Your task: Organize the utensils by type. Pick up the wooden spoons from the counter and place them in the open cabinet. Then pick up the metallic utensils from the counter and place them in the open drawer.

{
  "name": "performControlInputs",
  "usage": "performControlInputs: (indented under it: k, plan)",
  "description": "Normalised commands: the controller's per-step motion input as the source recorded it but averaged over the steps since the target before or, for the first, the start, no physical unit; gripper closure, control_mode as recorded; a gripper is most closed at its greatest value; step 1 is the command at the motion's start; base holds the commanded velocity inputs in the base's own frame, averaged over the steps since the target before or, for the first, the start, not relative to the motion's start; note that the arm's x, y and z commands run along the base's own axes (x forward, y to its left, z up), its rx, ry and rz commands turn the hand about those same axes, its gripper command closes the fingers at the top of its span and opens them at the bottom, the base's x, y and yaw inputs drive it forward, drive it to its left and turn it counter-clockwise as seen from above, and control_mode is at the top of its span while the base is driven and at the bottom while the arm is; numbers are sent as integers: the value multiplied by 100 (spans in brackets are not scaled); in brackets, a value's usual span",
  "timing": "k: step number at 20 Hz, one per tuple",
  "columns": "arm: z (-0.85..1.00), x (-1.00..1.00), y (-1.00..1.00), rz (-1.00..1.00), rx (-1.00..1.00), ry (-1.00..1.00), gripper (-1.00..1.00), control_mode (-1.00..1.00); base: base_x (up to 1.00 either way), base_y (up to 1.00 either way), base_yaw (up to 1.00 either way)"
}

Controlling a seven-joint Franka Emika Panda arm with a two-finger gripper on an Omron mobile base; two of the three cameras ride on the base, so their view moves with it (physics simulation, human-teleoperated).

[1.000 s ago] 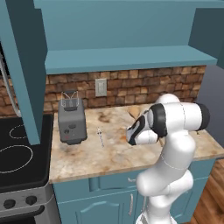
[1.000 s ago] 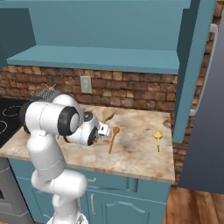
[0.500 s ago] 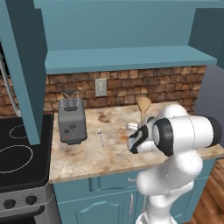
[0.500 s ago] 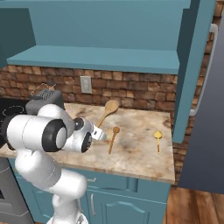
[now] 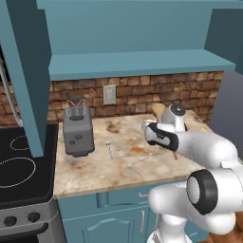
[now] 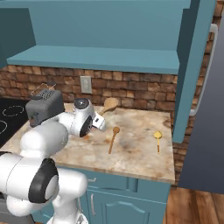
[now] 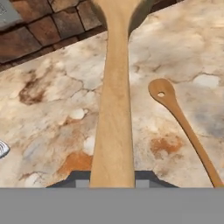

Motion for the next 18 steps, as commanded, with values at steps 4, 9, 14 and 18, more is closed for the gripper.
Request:
performControlInputs:
  k: [4, 9, 14, 18]
  plan:
    - [100, -63, -1, 1, -1, 22, 100, -100, 0, 0, 0]
    - [48, -100, 0, -2, -10, 14, 100, -100, 0, 0, 0]
    - [23, -100, 0, -9, -9, -2, 100, -100, 0, 0, 0]
    - [70, -100, 0, -11, -3, -16, 100, -100, 0, 0, 0]
